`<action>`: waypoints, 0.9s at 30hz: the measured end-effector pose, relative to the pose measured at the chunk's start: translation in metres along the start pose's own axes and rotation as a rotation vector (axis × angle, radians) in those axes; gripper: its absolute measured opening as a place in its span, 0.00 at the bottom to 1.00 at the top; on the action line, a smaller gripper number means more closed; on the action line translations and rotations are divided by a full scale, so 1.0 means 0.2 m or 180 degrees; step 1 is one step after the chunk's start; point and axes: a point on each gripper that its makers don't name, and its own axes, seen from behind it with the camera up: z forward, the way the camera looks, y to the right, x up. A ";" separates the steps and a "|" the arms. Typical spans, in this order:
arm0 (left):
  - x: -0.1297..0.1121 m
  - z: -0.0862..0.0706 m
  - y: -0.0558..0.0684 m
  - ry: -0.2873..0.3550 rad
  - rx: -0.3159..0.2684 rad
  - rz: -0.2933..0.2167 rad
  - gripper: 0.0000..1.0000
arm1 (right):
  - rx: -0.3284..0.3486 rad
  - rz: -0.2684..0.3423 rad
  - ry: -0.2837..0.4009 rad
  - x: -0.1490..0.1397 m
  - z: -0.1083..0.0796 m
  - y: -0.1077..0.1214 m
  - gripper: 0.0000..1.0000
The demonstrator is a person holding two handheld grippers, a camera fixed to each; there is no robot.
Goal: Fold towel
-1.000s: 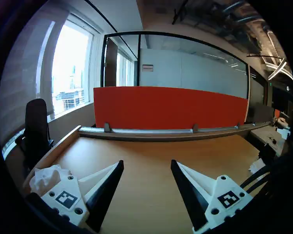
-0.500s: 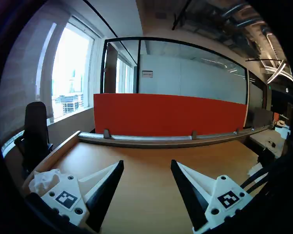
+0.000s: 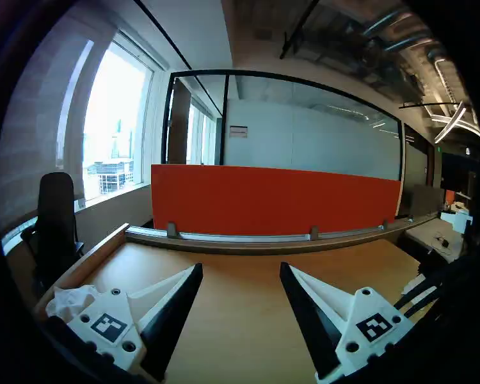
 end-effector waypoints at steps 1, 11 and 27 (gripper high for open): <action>0.00 0.00 0.00 0.0009 -0.0009 0.0007 0.89 | 0.0021 0.0001 0.0004 0.00 0.00 -0.02 0.93; 0.01 0.00 0.02 0.0065 -0.0061 0.0068 0.89 | 0.0148 -0.0072 -0.0023 -0.01 0.03 -0.18 0.93; 0.02 0.00 -0.04 0.0249 0.0041 0.0021 0.89 | 0.0178 -0.0148 -0.0065 0.02 0.04 -0.26 0.93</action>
